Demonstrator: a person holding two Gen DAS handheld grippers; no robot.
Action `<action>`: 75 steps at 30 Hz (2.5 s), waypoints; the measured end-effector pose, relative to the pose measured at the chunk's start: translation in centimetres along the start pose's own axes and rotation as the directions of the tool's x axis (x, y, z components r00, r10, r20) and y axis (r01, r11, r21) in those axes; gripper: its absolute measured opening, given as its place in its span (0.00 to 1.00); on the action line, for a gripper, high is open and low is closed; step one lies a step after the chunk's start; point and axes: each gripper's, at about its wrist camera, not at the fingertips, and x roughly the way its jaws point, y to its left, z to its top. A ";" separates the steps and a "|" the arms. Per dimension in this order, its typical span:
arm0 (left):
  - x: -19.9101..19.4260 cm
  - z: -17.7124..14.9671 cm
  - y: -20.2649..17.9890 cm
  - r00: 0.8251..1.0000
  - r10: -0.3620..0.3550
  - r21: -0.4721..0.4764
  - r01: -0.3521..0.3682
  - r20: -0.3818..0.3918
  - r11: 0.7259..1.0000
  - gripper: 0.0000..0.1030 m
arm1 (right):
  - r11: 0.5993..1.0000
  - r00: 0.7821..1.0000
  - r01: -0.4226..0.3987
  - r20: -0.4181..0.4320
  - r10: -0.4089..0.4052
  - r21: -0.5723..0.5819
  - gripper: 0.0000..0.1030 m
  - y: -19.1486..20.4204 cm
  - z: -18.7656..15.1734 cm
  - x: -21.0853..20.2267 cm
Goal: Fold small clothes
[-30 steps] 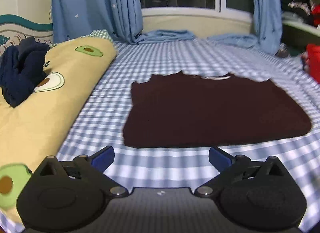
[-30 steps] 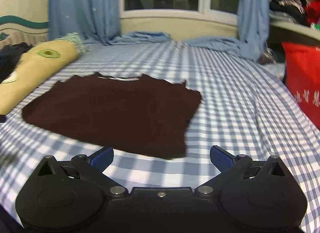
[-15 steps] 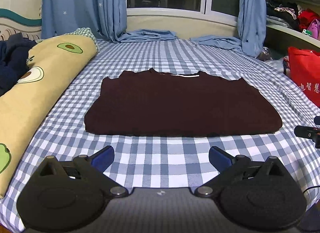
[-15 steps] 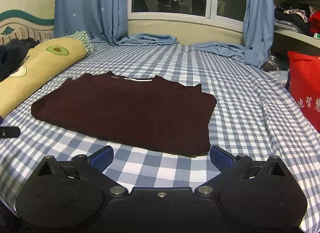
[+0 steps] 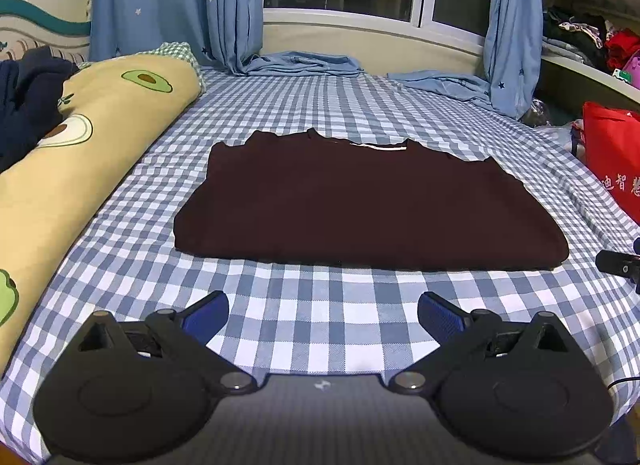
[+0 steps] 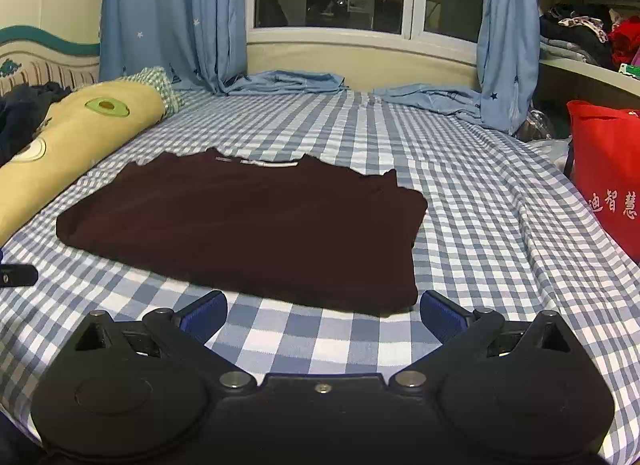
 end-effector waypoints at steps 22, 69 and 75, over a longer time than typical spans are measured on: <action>5.6 6.1 10.7 0.983 -0.123 -0.208 0.150 0.133 0.967 0.99 | 1.000 0.999 0.013 0.052 -0.013 0.006 0.99 0.7 0.7 0.2; 17.8 22.7 -4.9 0.977 -0.192 -0.034 0.190 -0.094 0.981 0.12 | 0.988 0.995 -0.015 0.098 0.000 0.155 0.99 -3.9 -0.5 0.6; 18.4 23.4 -20.3 0.956 -0.242 0.120 0.263 -0.163 0.957 0.12 | 0.966 0.996 -0.018 0.093 -0.006 0.258 0.99 -9.6 -3.8 -1.2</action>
